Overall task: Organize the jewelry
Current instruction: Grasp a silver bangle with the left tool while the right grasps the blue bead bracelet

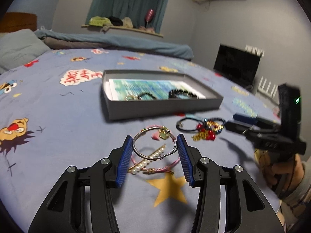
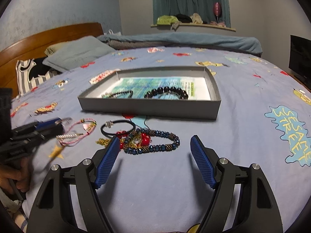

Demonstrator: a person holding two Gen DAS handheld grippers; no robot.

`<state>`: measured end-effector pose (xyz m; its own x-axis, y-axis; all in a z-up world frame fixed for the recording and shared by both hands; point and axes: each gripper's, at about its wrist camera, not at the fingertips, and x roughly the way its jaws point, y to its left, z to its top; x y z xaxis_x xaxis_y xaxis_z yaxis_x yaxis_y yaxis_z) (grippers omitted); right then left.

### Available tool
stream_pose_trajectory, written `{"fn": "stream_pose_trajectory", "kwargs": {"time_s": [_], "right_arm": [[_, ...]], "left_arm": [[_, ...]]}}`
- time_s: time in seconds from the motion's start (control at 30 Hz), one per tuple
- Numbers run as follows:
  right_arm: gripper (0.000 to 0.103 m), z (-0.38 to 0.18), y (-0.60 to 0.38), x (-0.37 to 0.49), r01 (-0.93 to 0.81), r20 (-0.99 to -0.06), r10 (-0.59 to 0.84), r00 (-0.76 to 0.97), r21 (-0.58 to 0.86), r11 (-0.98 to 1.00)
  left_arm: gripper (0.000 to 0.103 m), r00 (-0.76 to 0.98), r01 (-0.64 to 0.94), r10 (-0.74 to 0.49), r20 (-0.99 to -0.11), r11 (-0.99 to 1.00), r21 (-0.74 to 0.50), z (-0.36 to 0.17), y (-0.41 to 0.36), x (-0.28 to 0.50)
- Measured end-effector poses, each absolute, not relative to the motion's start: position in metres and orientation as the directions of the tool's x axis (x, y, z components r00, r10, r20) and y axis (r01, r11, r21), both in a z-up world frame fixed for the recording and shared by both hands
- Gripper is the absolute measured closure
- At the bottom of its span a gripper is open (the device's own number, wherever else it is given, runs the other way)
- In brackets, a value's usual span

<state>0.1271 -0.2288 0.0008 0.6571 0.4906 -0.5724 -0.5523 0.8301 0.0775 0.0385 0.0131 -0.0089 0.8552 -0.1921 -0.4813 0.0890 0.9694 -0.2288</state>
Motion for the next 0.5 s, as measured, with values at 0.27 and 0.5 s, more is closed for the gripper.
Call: {"fn": "stream_pose_trajectory", "kwargs": {"time_s": [0.27,0.5], "right_arm": [[0.032,-0.009,-0.244,0.165,-0.471,-0.624,0.497,0.603,0.224,0.853],[0.091,-0.016,-0.232,0.166,-0.519,-0.657,0.518,0.548,0.219,0.826]], "left_arm": [[0.055,0.857,0.1,-0.208,-0.472,0.965,-0.243,-0.008,0.013,0.038],[0.055,0.855,0.1,-0.212,-0.474,0.963,-0.249,-0.01,0.014,0.039]]}}
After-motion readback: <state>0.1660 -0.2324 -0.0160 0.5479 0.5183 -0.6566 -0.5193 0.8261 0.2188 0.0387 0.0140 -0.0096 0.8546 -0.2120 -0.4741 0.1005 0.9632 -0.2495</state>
